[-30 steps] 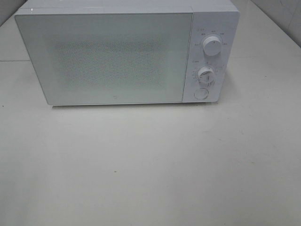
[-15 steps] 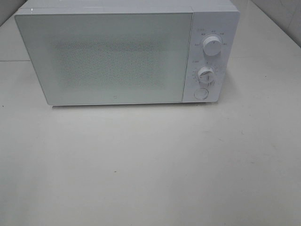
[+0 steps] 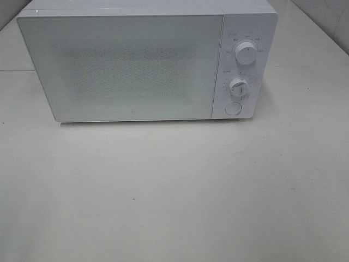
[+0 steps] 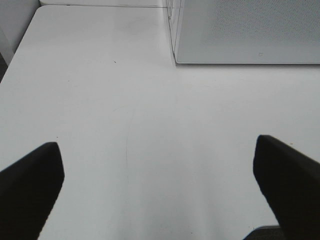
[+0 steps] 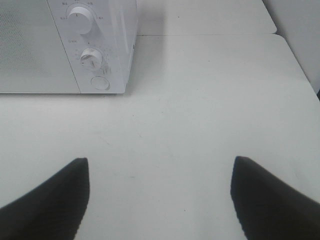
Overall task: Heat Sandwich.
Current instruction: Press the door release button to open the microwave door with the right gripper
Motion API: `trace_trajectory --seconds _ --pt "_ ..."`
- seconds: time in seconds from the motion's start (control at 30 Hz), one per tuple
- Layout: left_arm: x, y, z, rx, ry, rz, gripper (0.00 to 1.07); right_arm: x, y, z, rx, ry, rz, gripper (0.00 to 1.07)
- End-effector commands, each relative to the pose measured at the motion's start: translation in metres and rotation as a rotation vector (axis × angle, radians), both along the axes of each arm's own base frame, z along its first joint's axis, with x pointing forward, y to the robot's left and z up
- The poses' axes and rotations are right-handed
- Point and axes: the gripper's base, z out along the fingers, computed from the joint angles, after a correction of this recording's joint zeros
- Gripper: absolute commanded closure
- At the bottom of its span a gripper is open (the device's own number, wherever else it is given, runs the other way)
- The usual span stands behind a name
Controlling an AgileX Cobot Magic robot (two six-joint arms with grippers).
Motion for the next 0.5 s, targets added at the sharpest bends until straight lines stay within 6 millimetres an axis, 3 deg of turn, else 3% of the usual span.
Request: trace_trajectory --seconds 0.03,0.5 --pt "-0.002 0.0 0.0 -0.003 -0.031 0.002 0.09 0.015 0.001 0.006 0.0 -0.012 -0.004 0.32" --pt "-0.002 0.0 0.0 -0.003 -0.031 0.002 0.09 0.074 0.004 0.002 -0.004 0.049 -0.002 0.32"
